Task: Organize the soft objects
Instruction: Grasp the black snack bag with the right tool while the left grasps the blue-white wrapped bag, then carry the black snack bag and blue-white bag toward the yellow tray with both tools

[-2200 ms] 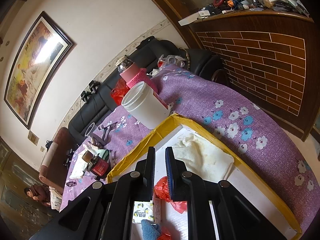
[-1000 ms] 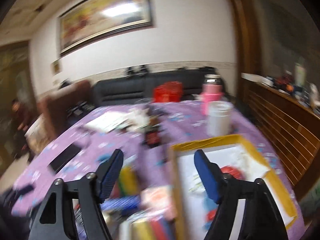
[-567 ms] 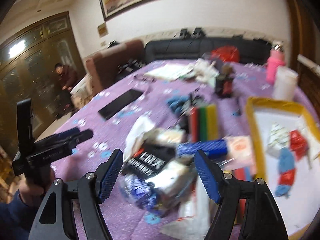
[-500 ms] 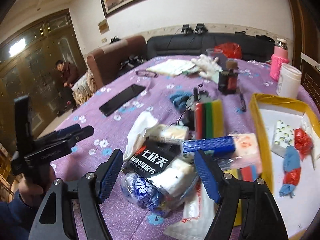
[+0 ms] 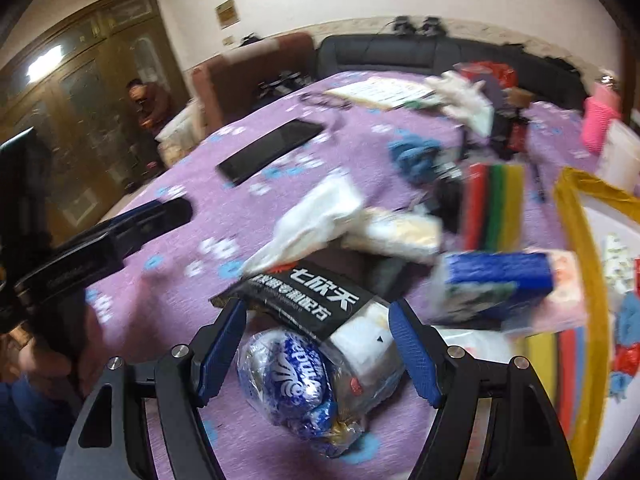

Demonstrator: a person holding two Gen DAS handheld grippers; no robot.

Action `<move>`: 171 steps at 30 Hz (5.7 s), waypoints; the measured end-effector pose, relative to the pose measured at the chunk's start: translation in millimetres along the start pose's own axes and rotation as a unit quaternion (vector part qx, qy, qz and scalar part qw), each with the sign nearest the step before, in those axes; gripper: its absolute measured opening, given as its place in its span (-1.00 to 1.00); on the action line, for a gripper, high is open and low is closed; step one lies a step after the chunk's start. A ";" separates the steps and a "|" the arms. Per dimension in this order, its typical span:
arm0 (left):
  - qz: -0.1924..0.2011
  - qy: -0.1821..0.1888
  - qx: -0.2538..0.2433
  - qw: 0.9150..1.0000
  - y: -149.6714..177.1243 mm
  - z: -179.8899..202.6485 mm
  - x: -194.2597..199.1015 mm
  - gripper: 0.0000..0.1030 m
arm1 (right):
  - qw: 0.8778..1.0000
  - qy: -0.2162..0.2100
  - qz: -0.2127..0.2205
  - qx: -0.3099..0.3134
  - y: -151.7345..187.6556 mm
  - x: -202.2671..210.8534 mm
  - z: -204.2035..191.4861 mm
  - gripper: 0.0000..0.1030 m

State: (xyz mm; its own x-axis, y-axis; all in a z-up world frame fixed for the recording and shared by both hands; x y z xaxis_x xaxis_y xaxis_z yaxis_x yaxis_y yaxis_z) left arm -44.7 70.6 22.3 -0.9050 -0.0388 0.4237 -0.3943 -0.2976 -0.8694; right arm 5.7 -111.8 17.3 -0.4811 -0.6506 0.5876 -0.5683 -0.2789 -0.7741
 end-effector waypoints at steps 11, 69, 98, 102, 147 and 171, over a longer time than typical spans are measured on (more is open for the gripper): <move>0.003 0.003 0.002 1.000 -0.6 -1.3 1.6 0.42 | 0.998 -0.048 -0.006 0.027 4.1 24.4 -19.2 0.52; -0.184 0.131 -0.129 0.966 84.1 87.1 9.7 0.85 | 0.976 -0.089 0.160 -0.117 -46.6 39.2 57.3 -0.26; -0.058 0.028 -0.036 0.997 7.0 -0.8 -6.5 0.43 | 0.993 -0.053 0.095 -0.054 -62.3 -6.4 -11.6 -0.26; -0.050 0.039 -0.004 0.998 4.0 -9.5 -4.5 0.43 | 0.995 -0.038 0.094 -0.027 -75.2 -25.5 -31.3 -0.26; 0.026 0.024 -0.019 0.999 -1.7 -1.9 16.8 0.44 | 0.986 -0.003 0.165 -0.021 -69.7 -37.7 -22.8 -0.26; 0.023 0.027 0.000 0.999 -4.0 19.8 23.4 0.44 | 0.971 0.061 0.219 -0.079 -35.7 72.9 36.3 -0.27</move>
State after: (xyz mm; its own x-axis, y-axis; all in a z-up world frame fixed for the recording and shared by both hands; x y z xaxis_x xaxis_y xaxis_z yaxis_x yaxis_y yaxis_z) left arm -61.1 51.9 40.8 -0.9296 -0.0015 0.3687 -0.3516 -0.2971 -0.8877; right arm 15.2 -175.0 79.3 -0.7701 -0.5905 0.2411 -0.3816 0.1236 -0.9160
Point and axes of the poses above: each gripper's, at about its wrist camera, not at the fingertips, and x roughly against the way its jaws point, z to its right, y to its underside, the point moved 4 cm from there along -x, roughly the way its jaws point, and after that the axes turned 10 degrees about z, right-handed, at the moved point
